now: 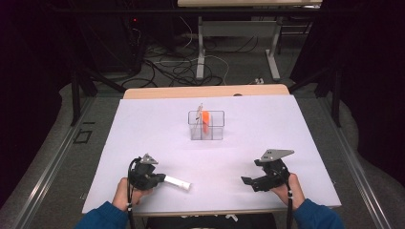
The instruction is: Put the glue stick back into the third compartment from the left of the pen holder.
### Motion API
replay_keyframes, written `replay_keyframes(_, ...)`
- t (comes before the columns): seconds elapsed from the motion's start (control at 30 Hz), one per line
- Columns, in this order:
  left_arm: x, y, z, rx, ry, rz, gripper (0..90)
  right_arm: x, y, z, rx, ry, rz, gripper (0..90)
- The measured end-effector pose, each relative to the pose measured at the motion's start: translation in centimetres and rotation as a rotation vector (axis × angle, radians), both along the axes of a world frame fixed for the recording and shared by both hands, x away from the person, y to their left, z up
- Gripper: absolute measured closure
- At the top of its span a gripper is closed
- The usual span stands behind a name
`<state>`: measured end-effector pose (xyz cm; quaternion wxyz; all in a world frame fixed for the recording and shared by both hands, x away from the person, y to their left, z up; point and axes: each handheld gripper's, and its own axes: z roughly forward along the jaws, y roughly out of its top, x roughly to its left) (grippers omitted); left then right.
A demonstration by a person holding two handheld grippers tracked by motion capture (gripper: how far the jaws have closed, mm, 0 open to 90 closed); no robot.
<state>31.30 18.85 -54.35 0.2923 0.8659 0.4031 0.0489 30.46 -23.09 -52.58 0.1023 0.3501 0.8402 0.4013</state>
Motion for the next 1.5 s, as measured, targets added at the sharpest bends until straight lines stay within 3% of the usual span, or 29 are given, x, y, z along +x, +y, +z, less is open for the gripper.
replay_keyframes(0.3,-0.7,-1.1,-0.1,-0.004,0.008,-0.040,89.0,-0.1,0.1,0.0,0.000,0.002,0.002,14.2)
replay_keyframes(0.9,-1.3,-2.2,-0.3,0.000,-0.026,-0.051,87.6,0.1,0.1,-0.1,0.004,0.002,-0.005,14.2)
replay_keyframes(0.97,-1.3,-2.4,-0.2,-0.006,-0.013,-0.047,87.6,0.1,0.0,-0.2,0.006,0.000,0.001,14.2)
replay_keyframes(1.03,-1.3,-2.5,-0.2,0.008,-0.031,-0.048,87.5,0.1,0.0,-0.2,0.005,0.002,-0.002,14.2)
replay_keyframes(1.17,-1.2,-2.4,-0.3,-0.005,-0.029,-0.040,85.1,0.1,-0.1,-0.1,-0.003,0.004,-0.006,14.2)
replay_keyframes(1.5,-1.4,-2.7,-0.2,0.001,-0.027,-0.074,86.4,0.1,-0.2,0.0,0.000,0.002,-0.008,14.2)
